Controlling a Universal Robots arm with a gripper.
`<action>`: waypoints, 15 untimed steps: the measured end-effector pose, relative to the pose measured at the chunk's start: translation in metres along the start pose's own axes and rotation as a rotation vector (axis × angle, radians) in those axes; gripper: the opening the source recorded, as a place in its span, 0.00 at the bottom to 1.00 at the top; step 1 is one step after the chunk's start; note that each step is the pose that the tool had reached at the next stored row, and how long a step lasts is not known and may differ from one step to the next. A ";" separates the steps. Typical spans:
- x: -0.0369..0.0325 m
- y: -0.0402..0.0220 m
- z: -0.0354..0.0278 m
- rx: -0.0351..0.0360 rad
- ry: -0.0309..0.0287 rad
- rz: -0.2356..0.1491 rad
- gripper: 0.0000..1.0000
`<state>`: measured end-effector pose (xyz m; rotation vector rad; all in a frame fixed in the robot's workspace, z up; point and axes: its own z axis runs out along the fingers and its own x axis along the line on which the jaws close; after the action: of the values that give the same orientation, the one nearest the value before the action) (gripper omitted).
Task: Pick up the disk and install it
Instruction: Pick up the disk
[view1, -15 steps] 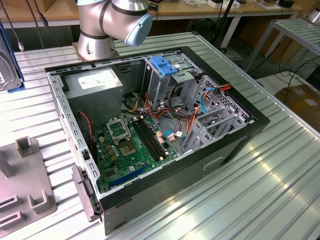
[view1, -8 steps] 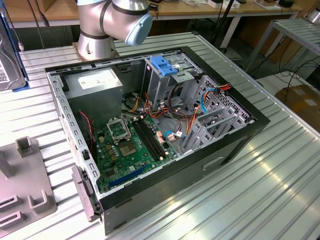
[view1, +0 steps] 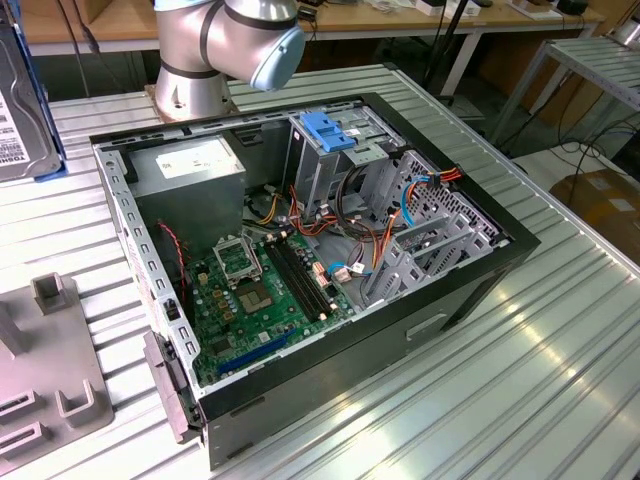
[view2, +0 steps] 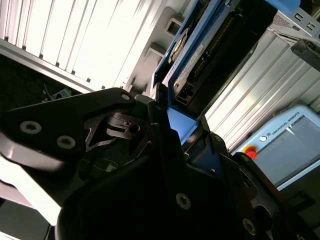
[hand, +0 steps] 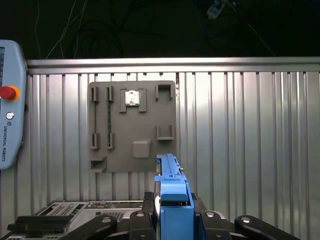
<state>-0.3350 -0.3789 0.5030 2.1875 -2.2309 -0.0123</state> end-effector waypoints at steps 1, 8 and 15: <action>0.0000 -0.0010 0.0000 0.0000 0.0000 0.000 0.37; -0.0002 -0.0095 0.0001 0.0000 0.0001 0.000 0.37; -0.0005 -0.0224 0.0002 0.0000 0.0000 0.000 0.37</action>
<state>-0.3126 -0.3789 0.5024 2.1875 -2.2309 -0.0124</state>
